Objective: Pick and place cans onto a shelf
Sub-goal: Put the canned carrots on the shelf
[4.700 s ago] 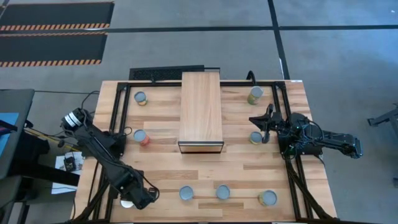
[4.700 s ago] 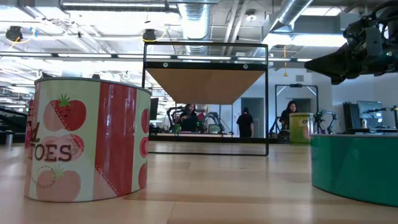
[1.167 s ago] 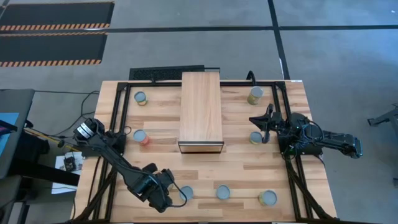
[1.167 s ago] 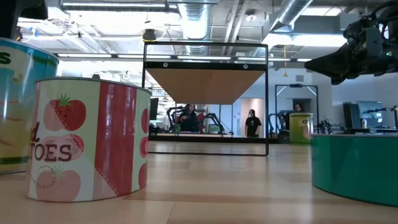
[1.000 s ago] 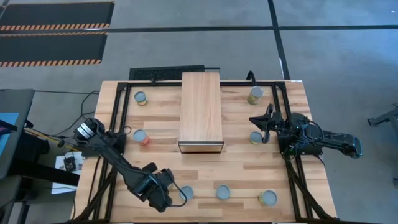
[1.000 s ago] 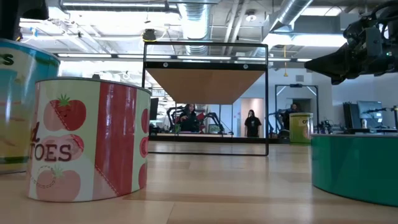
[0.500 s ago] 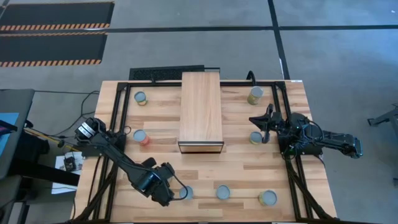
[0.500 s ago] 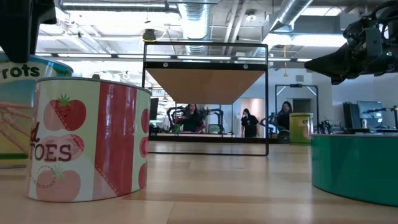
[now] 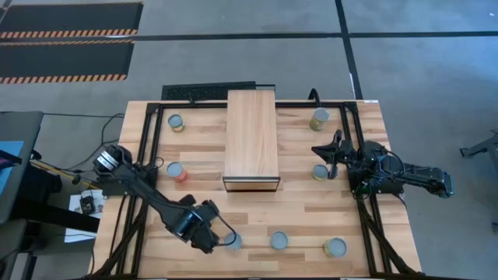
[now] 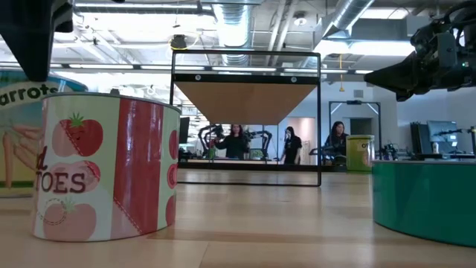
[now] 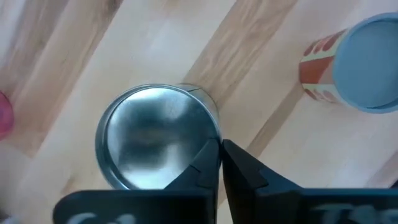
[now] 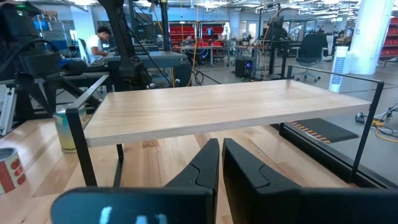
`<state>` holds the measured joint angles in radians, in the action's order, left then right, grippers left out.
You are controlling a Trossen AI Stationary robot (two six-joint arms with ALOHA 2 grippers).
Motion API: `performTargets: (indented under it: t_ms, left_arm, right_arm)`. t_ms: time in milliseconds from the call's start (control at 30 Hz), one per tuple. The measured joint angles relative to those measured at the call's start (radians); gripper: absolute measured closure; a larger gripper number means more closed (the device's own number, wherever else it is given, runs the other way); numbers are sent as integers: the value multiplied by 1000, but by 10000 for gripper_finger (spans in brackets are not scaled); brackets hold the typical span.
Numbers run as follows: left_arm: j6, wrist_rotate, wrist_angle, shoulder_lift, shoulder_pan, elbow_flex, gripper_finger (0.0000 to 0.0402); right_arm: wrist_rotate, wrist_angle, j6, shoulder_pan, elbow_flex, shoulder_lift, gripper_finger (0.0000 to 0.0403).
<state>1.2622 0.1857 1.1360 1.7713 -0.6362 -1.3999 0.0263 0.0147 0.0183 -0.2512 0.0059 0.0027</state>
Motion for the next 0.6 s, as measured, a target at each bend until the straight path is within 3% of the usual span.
performTargets:
  t_ms: [200, 600]
  left_arm:
    - [6, 13, -83, -111, 19, 0, 401]
    - [-309, 124, -441, -332, 117, -38, 401]
  right_arm:
    - [0, 0, 0, 0, 0, 0, 356]
    - [0, 0, 0, 0, 0, 0, 356]
